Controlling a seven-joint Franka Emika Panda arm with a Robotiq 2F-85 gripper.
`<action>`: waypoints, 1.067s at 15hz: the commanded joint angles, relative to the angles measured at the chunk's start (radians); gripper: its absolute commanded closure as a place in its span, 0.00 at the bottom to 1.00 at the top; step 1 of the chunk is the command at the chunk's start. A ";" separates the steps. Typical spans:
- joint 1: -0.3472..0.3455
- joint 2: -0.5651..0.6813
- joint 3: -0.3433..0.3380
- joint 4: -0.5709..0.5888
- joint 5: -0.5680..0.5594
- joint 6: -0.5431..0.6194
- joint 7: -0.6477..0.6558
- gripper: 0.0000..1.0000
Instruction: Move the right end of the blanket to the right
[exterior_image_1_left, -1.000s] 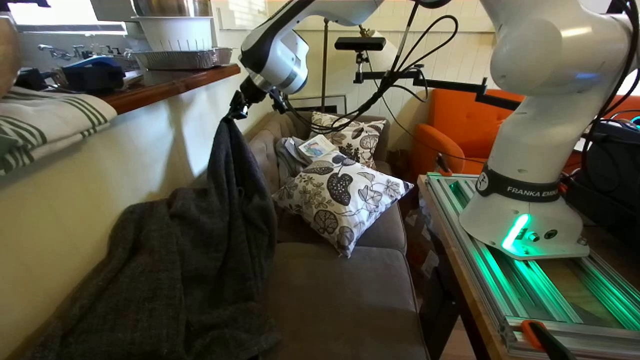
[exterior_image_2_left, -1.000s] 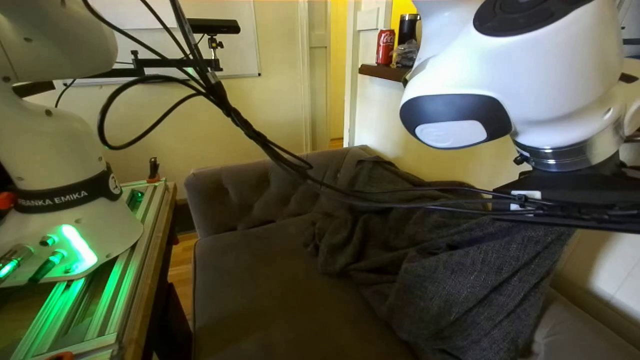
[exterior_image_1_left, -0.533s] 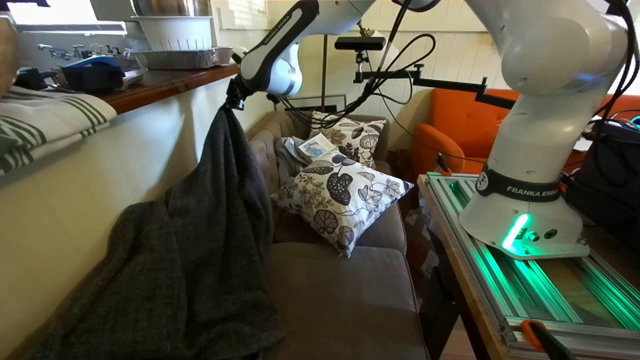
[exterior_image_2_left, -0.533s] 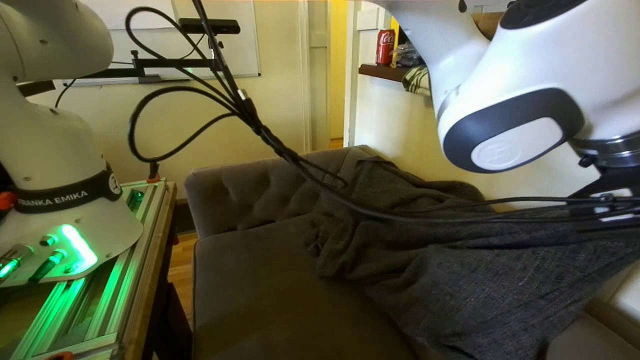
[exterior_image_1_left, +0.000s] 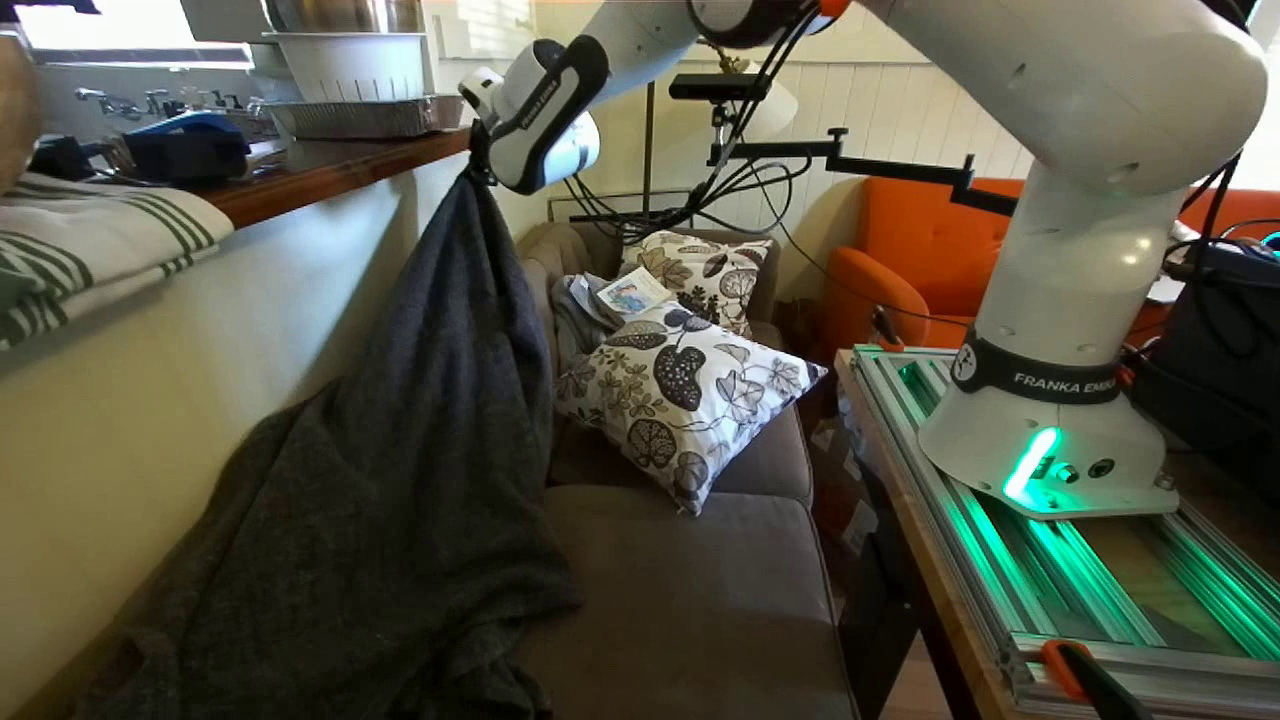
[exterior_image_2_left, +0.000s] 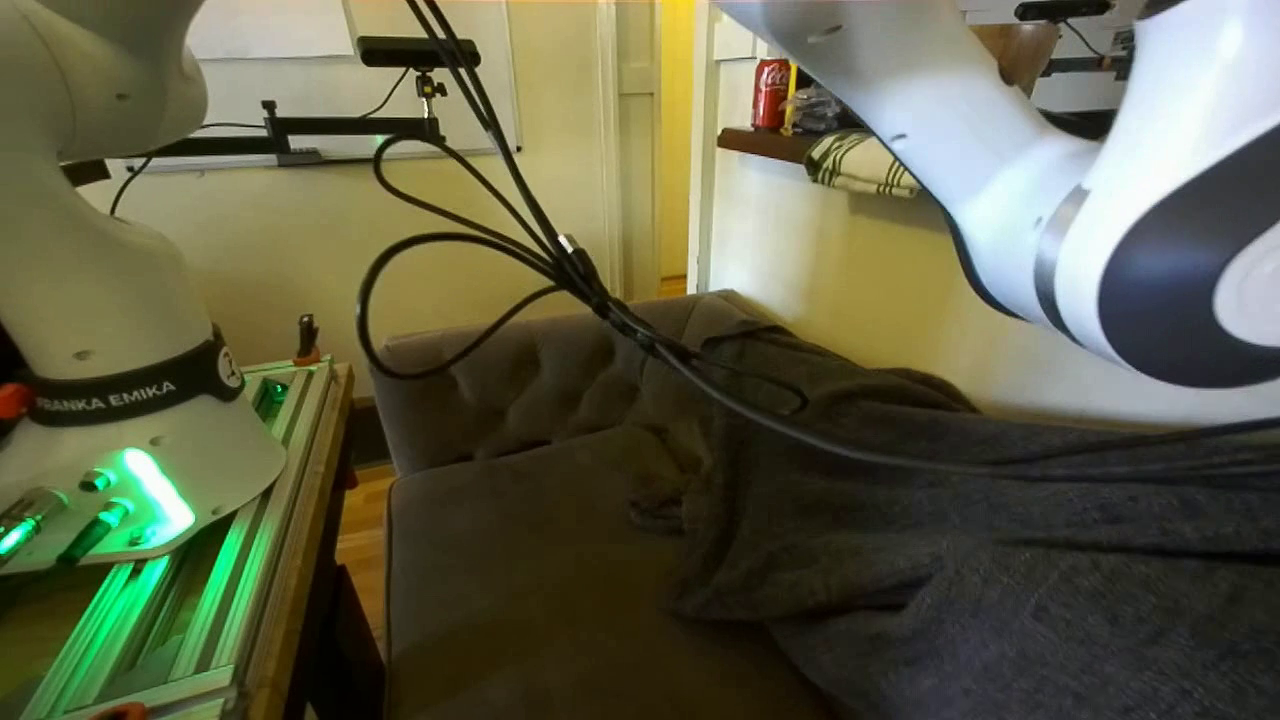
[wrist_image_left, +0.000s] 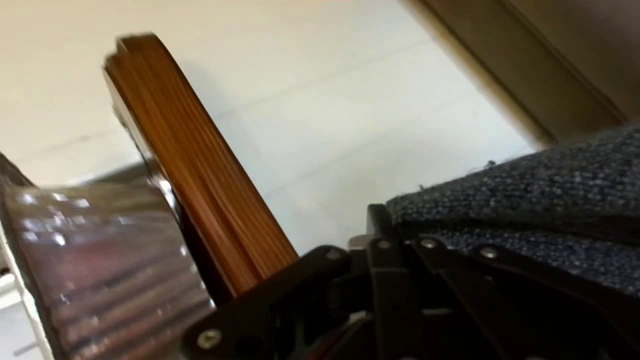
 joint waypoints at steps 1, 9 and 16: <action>0.073 0.172 -0.270 0.228 -0.009 0.000 0.205 0.98; 0.208 0.438 -0.765 0.444 0.219 -0.165 0.498 0.60; 0.196 0.326 -0.425 0.375 0.132 -0.289 0.158 0.10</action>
